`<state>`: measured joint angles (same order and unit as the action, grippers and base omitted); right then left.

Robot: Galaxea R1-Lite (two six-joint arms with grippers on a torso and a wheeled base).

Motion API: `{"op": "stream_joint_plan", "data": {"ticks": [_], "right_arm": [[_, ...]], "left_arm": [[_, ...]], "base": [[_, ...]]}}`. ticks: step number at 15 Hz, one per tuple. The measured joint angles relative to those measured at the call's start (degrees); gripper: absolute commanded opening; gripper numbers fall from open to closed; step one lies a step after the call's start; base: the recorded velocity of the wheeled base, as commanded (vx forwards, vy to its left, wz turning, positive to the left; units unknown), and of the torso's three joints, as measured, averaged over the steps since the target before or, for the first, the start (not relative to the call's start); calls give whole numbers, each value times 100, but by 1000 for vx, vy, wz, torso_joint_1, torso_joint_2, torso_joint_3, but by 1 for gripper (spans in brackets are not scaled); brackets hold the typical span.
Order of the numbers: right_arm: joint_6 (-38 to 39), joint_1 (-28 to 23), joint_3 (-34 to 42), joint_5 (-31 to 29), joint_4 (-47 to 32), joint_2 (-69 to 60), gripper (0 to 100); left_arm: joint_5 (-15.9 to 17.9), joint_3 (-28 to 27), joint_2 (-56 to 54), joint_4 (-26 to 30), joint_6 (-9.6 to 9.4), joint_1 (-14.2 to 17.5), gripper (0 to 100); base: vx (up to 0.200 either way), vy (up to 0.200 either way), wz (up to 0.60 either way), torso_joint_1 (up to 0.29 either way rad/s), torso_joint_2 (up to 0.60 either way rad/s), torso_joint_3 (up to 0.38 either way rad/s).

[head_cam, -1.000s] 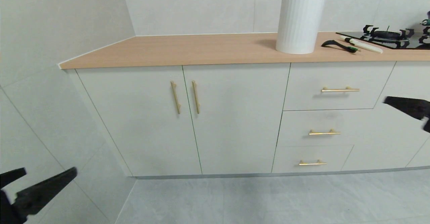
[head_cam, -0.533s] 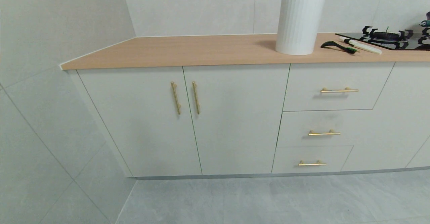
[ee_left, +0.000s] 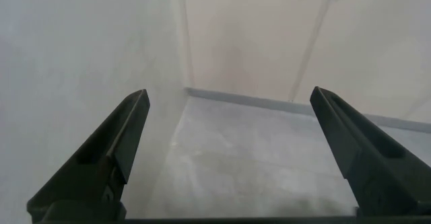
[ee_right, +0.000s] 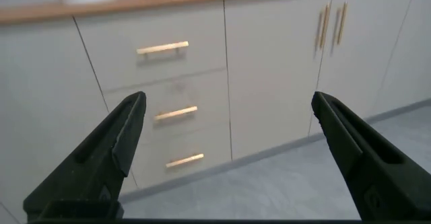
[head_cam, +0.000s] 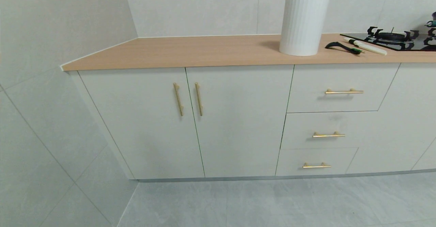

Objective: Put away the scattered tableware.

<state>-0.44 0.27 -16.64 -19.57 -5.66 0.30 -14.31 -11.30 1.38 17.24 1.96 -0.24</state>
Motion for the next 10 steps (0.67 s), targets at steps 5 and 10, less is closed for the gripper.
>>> {"op": "stream_joint_plan", "data": {"ticks": [5,10], "right_arm": [[-227,-2,1475,629,833,-49,100],[-591,-2,1635,2186,773,-51,100]], "left_arm": [[510,855,-135,-1802,-278,40,100],[964,1112,-148,-1724,-206,43,100]], "base": [[0,0,0,0,0,0],[0,0,0,0,0,0]]}}
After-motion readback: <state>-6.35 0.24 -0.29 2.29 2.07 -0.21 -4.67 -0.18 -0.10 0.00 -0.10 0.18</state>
